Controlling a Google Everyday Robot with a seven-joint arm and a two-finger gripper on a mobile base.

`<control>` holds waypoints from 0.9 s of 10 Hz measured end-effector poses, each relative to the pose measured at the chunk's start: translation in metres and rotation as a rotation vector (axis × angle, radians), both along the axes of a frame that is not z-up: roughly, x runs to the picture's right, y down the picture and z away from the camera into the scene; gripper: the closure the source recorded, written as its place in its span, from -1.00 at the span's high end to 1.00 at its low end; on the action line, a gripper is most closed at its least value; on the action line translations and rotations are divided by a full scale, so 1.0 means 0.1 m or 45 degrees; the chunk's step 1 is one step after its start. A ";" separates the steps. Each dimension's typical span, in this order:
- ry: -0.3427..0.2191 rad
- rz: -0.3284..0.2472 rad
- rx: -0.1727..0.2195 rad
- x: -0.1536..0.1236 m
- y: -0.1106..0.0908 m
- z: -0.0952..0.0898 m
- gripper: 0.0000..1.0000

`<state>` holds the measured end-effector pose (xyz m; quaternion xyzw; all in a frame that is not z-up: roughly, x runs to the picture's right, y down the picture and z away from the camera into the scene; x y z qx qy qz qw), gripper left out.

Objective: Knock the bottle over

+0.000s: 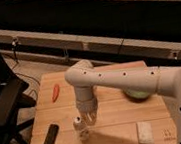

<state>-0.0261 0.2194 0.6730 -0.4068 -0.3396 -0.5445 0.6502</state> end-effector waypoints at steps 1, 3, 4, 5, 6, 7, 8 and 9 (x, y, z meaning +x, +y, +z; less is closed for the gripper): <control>-0.050 0.004 0.001 -0.11 -0.02 -0.02 -1.00; -0.157 0.008 -0.005 -0.32 -0.07 -0.07 -1.00; -0.230 0.031 -0.017 -0.43 -0.11 -0.09 -1.00; -0.296 0.058 -0.031 -0.52 -0.14 -0.08 -1.00; -0.351 0.084 -0.046 -0.60 -0.16 -0.07 -1.00; -0.375 0.091 -0.045 -0.67 -0.16 -0.06 -1.00; -0.356 0.078 -0.039 -0.71 -0.15 -0.05 -1.00; -0.351 0.060 -0.039 -0.70 -0.15 -0.06 -1.00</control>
